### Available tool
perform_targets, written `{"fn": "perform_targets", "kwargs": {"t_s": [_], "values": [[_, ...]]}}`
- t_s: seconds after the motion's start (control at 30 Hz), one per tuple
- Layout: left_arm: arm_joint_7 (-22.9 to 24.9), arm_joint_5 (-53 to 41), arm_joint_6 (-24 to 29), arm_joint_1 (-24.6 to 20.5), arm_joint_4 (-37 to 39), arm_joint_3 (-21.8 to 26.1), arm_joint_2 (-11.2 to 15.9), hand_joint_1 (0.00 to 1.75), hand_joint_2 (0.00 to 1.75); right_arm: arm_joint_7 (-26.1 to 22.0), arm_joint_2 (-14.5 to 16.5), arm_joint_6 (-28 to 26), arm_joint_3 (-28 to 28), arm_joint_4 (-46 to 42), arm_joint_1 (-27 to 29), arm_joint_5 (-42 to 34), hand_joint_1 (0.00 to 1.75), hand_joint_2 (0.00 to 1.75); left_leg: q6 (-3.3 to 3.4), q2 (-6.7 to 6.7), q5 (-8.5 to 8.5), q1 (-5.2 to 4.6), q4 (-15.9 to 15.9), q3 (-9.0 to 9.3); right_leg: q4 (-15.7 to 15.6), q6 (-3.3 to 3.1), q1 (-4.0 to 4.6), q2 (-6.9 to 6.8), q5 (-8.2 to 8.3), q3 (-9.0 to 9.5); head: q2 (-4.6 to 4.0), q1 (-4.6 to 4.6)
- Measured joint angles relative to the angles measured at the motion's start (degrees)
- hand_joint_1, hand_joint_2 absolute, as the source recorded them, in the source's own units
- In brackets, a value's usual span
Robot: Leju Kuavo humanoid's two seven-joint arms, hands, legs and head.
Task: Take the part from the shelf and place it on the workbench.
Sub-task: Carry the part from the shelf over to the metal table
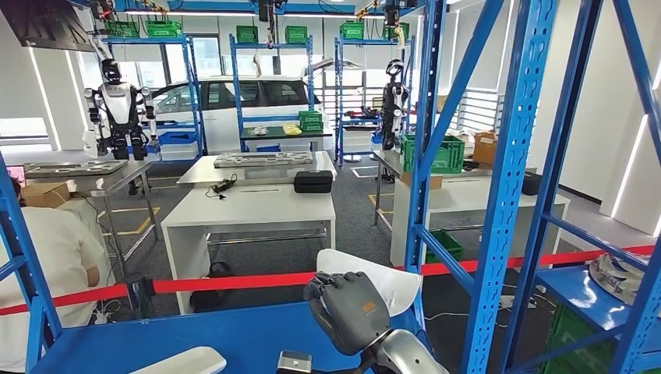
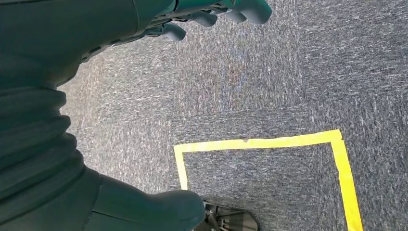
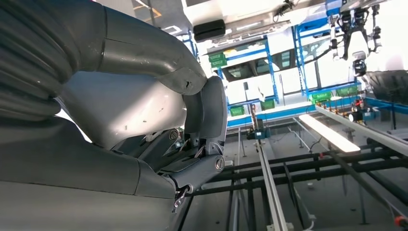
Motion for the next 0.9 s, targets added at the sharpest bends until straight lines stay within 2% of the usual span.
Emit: {"fn": "perform_targets", "kwargs": {"t_s": [0.1, 0.13, 0.17, 0.2, 0.27, 0.3, 0.33, 0.37, 0.47, 0.5, 0.53, 0.6, 0.63, 0.67, 0.7, 0.77, 0.8, 0.83, 0.87, 0.9], "values": [[-0.03, 0.0, -0.02, 0.01, 0.02, 0.01, -0.02, 0.0, 1.75, -0.02, -0.09, -0.04, -0.06, -0.01, -0.03, 0.0, 1.75, 1.75, 1.46, -0.08, 0.76, -0.17, -0.49, -0.11, -0.19, 1.02, 0.07, 0.01, 0.8, -0.25, 0.0, 0.06], [-0.03, 0.0, -0.02, 0.0, 0.01, 0.02, -0.01, 0.0, 1.75, -0.01, -0.16, -0.04, -0.06, -0.01, -0.04, 0.01, 1.75, 1.75, 1.92, -0.02, 1.18, -0.12, -0.54, -0.38, 0.18, 1.36, 0.0, 0.03, 0.4, -0.55, 0.0, 0.09], [-0.03, 0.0, -0.02, -0.03, -0.01, 0.02, 0.01, 0.0, 1.75, 0.01, -0.25, -0.04, -0.07, -0.01, -0.06, 0.01, 1.75, 1.75, 2.35, 0.05, 1.66, -0.02, -0.64, -0.75, 1.56, 1.69, -0.09, 0.06, -0.88, -1.23, 0.0, 0.14], [-0.03, 0.0, -0.02, -0.05, -0.02, 0.02, 0.02, 0.0, 1.75, 0.01, -0.34, -0.05, -0.07, -0.01, -0.07, 0.01, 1.75, 1.75, 2.67, 0.13, 2.13, 0.06, -0.71, -1.24, 4.25, 1.97, -0.18, 0.08, -3.01, -2.36, 0.0, 0.19], [-0.05, 0.0, -0.03, -0.06, -0.04, 0.02, 0.04, 0.0, 1.75, 0.01, -0.48, -0.06, -0.07, 0.0, 0.03, 0.01, 1.75, 1.75, 2.96, 0.19, 2.93, 0.03, -0.64, -2.41, 12.13, 2.39, -0.26, 0.09, -7.96, -5.2, 0.0, 0.29], [-0.06, 0.0, -0.03, -0.05, -0.03, 0.02, 0.03, 0.0, 1.75, 0.0, -0.55, -0.06, -0.07, 0.01, 0.11, 0.0, 1.75, 1.75, 2.98, 0.2, 3.31, 0.01, -0.55, -3.01, 15.32, 2.46, -0.27, 0.08, -9.43, -6.08, 0.0, 0.32], [-0.08, 0.0, -0.03, -0.04, -0.03, 0.02, 0.03, 0.0, 1.75, 0.0, -0.61, -0.07, -0.07, 0.01, 0.17, -0.01, 1.75, 1.75, 2.96, 0.2, 3.66, -0.01, -0.44, -3.6, 16.52, 2.41, -0.26, 0.09, -9.79, -5.94, 0.0, 0.34], [-0.08, 0.0, -0.02, -0.05, -0.04, 0.02, 0.03, 0.0, 1.75, 0.0, -0.66, -0.09, -0.07, 0.01, 0.18, -0.01, 1.75, 1.75, 2.91, 0.2, 3.97, -0.04, -0.31, -4.13, 15.41, 2.26, -0.24, 0.08, -9.19, -4.57, 0.0, 0.37], [-0.07, 0.0, -0.01, -0.18, -0.05, 0.02, -0.12, 0.0, 1.75, 0.02, -0.69, -0.33, -0.07, -0.03, 0.12, -0.02, 1.75, 1.75, 2.47, 0.13, 4.74, -0.15, -0.12, -4.97, 3.71, 1.2, 0.12, 0.1, -6.07, 3.67, 0.0, 0.33], [-0.07, 0.0, -0.02, -0.27, -0.05, 0.02, -0.2, 0.0, 1.75, 0.03, -0.71, -0.44, -0.07, -0.07, 0.08, -0.02, 1.75, 1.75, 2.16, 0.12, 5.0, -0.14, -0.16, -5.03, 1.13, 0.82, 0.37, 0.11, -5.51, 5.29, 0.0, 0.36], [-0.07, 0.0, -0.02, -0.36, -0.05, 0.02, -0.27, 0.0, 1.75, 0.04, -0.73, -0.54, -0.08, -0.1, 0.03, -0.01, 1.75, 1.75, 1.8, 0.11, 5.27, -0.12, -0.24, -5.06, -0.11, 0.48, 0.61, 0.11, -5.39, 5.93, 0.0, 0.37], [-0.07, -0.01, -0.02, -0.48, -0.05, 0.02, -0.37, 0.0, 1.75, 0.05, -0.78, -0.65, -0.09, -0.16, -0.04, 0.01, 1.75, 1.75, 0.99, 0.11, 5.84, -0.12, -0.56, -5.11, -0.56, -0.04, 0.67, 0.11, -4.69, 5.64, 0.0, 0.39], [-0.07, -0.02, -0.01, -0.49, -0.05, 0.02, -0.37, 0.0, 1.75, 0.1, -0.78, -0.68, -0.09, -0.18, -0.05, 0.01, 1.75, 1.75, 0.66, 0.08, 5.7, -0.14, -0.46, -5.36, -1.01, -0.33, 0.49, 0.07, -4.33, 5.54, 0.0, 0.35], [-0.07, -0.02, -0.01, -0.5, -0.04, 0.02, -0.36, 0.0, 1.75, 0.15, -0.78, -0.72, -0.09, -0.19, -0.04, 0.01, 1.75, 1.75, 0.38, 0.05, 4.77, -0.16, 0.38, -5.84, -1.4, -0.67, 0.27, 0.02, -3.77, 5.35, 0.0, 0.28], [-0.06, -0.02, -0.01, -0.51, -0.04, 0.02, -0.32, 0.0, 1.75, 0.22, -0.78, -0.77, -0.09, -0.19, -0.01, 0.02, 1.75, 1.75, 0.12, 0.02, 3.07, -0.16, 2.33, -6.66, -1.74, -0.95, 0.05, -0.03, -3.2, 5.07, 0.0, 0.23], [-0.05, -0.02, -0.01, -0.52, -0.04, 0.02, -0.25, 0.0, 1.75, 0.3, -0.78, -0.92, -0.09, -0.18, 0.25, 0.05, 1.75, 1.75, -0.31, 0.0, -1.71, -0.03, 9.33, -9.08, -1.74, -1.27, -0.01, -0.06, -2.38, 4.1, 0.0, 0.1], [-0.04, -0.02, 0.0, -0.51, -0.04, 0.02, -0.19, 0.0, 1.75, 0.33, -0.78, -0.99, -0.09, -0.18, 0.5, 0.07, 1.75, 1.75, -0.51, 0.01, -3.37, 0.01, 12.72, -10.05, -1.6, -1.26, 0.01, -0.06, -2.06, 3.51, 0.0, 0.08], [-0.04, -0.02, 0.02, -0.5, -0.04, 0.02, -0.11, 0.0, 1.75, 0.35, -0.78, -1.03, -0.09, -0.17, 0.79, 0.09, 1.75, 1.75, -0.64, 0.01, -4.03, 0.02, 14.69, -10.27, -1.41, -1.22, 0.01, -0.07, -1.77, 2.93, 0.0, 0.07], [-0.04, -0.02, 0.05, -0.49, -0.04, 0.01, -0.04, 0.0, 1.75, 0.37, -0.78, -1.06, -0.09, -0.16, 1.02, 0.11, 1.75, 1.75, -0.7, 0.02, -3.63, 0.03, 14.51, -9.45, -1.2, -1.13, 0.0, -0.08, -1.5, 2.36, 0.0, 0.07], [-0.05, -0.01, 0.09, -0.49, -0.04, 0.02, 0.03, 0.0, 1.75, 0.37, -0.78, -1.08, -0.09, -0.17, 1.18, 0.13, 1.75, 1.75, -0.73, 0.04, -2.41, 0.05, 12.02, -7.45, -0.95, -0.99, -0.05, -0.08, -1.27, 1.85, 0.0, 0.06]]}}
